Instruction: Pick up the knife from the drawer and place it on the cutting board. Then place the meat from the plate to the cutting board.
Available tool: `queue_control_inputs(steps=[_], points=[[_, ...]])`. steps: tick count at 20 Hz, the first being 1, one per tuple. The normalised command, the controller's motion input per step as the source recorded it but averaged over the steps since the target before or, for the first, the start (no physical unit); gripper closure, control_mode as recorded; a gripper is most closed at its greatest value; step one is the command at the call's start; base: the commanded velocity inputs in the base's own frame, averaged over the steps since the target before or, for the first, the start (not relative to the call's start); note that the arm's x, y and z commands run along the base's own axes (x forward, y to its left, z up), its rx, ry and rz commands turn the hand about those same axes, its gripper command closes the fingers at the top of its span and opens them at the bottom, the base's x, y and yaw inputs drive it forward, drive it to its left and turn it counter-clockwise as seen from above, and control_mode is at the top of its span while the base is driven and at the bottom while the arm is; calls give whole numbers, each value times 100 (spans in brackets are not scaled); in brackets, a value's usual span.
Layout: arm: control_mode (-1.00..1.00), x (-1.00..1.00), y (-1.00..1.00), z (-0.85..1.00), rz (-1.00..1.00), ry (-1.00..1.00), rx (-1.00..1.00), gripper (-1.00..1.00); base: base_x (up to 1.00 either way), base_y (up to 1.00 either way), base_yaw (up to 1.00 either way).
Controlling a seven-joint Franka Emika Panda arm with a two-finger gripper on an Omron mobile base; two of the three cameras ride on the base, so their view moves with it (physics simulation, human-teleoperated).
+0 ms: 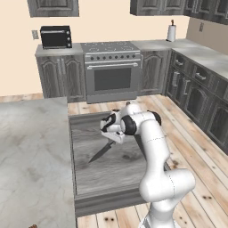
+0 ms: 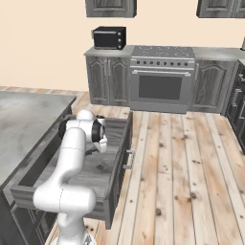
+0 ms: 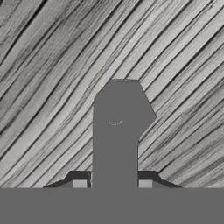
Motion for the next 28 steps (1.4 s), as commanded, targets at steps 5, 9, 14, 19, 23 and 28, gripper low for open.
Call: queue_control_inputs(steps=[5, 9, 14, 19, 23, 28], points=[[-100, -53, -5, 62, 0, 0, -1, 100, 0, 0, 0], [-100, -71, -10, 73, 0, 0, 0, 100, 0, 0, 0], [-100, -79, -18, 81, 0, -4, 0, 100, 0, 0, 0], [-100, -92, -9, 77, 0, -5, 0, 100, 0, 0, 0], [-100, -83, -18, 84, 0, -9, 0, 100, 0, 0, 0], [-100, -63, -35, 82, 0, -13, 0, 100, 0, 0, 0]])
